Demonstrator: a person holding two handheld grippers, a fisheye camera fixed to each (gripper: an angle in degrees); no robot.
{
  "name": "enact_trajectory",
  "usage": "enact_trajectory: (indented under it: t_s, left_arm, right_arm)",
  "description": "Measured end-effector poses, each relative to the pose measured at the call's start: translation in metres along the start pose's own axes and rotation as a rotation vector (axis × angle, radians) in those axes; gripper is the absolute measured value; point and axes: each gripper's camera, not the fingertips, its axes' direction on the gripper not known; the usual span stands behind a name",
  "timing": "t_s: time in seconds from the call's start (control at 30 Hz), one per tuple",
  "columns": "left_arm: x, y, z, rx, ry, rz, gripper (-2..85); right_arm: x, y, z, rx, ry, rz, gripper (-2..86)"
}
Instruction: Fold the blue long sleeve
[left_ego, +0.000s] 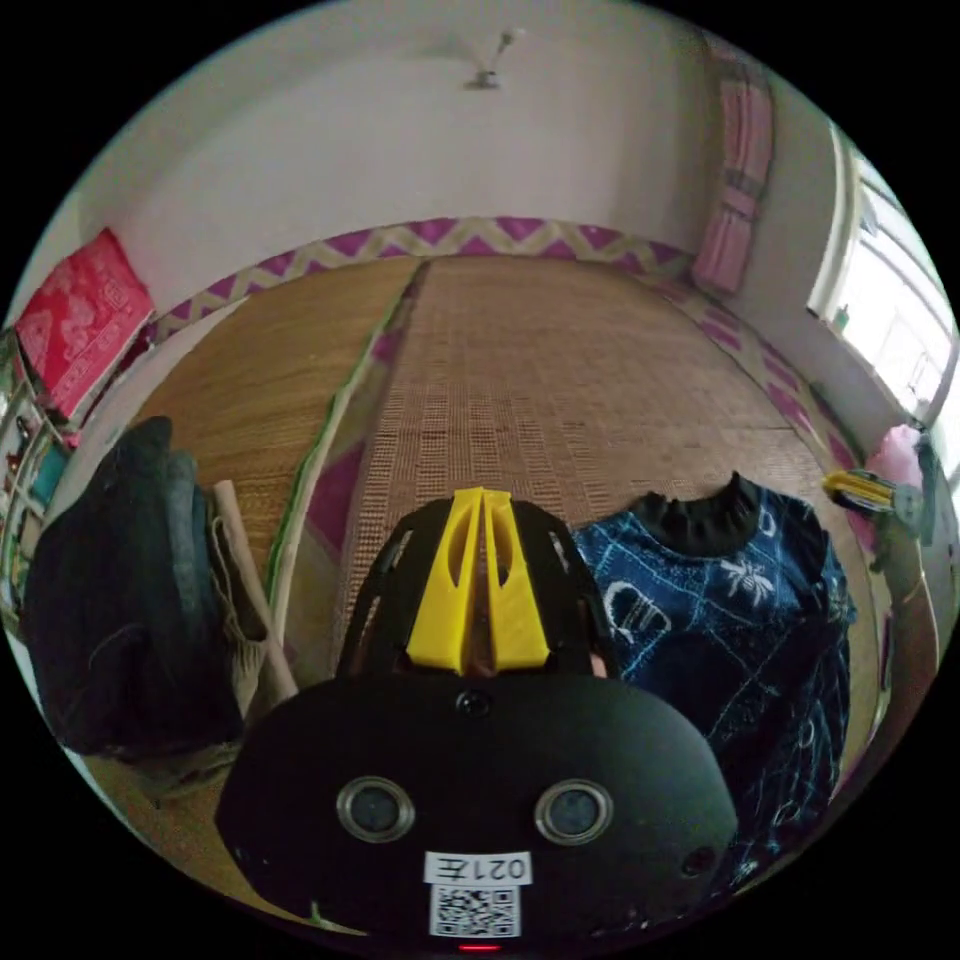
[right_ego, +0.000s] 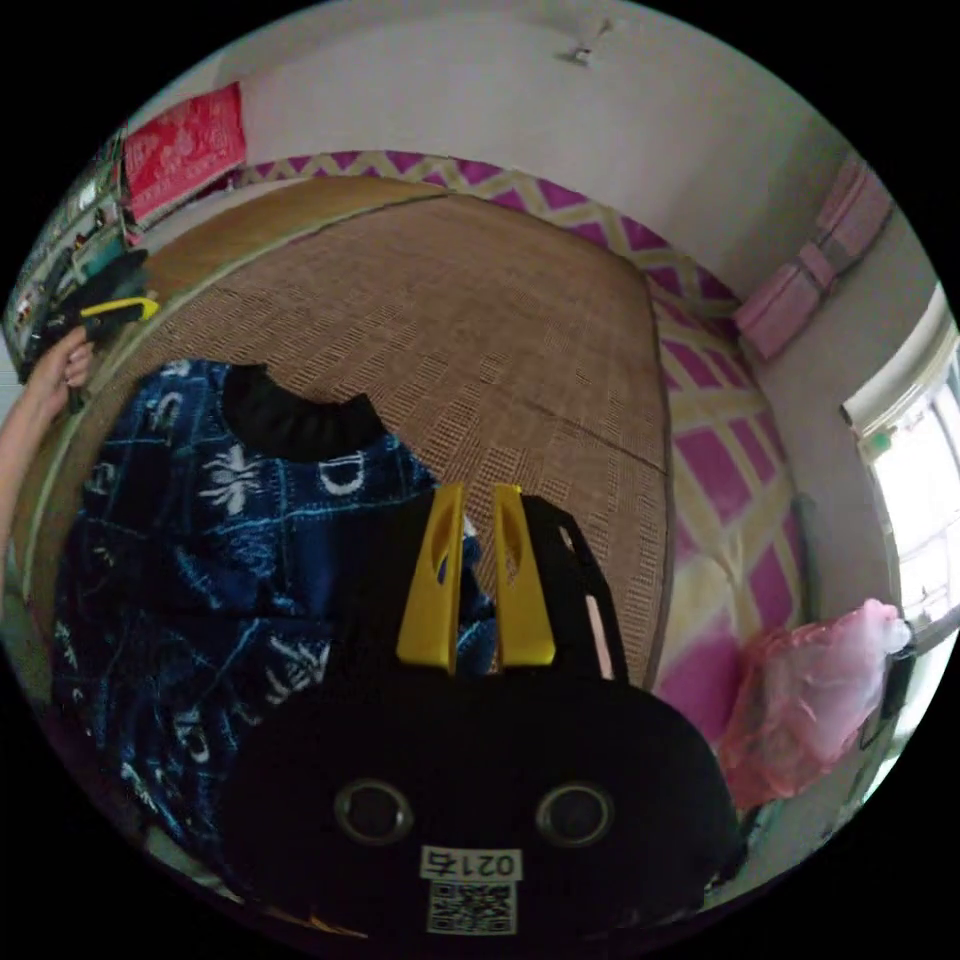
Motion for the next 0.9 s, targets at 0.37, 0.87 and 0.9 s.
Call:
enact_trajectory:
  t_s: [0.37, 0.87, 0.9]
  left_arm:
    - [0.081, 0.200, -0.055, -0.070, 0.201, 0.453, 0.3]
    - [0.116, 0.306, -0.092, -0.063, 0.286, 0.292, 2.2]
    - [0.116, 0.309, -0.093, -0.062, 0.276, 0.286, 1.7]
  right_arm:
    - [-0.030, 0.172, -0.114, 0.168, -0.465, -0.331, 7.3]
    - [-0.302, 0.269, -0.183, 0.237, -0.369, -0.936, 9.8]
    - [-0.307, 0.271, -0.181, 0.227, -0.348, -0.941, 9.2]
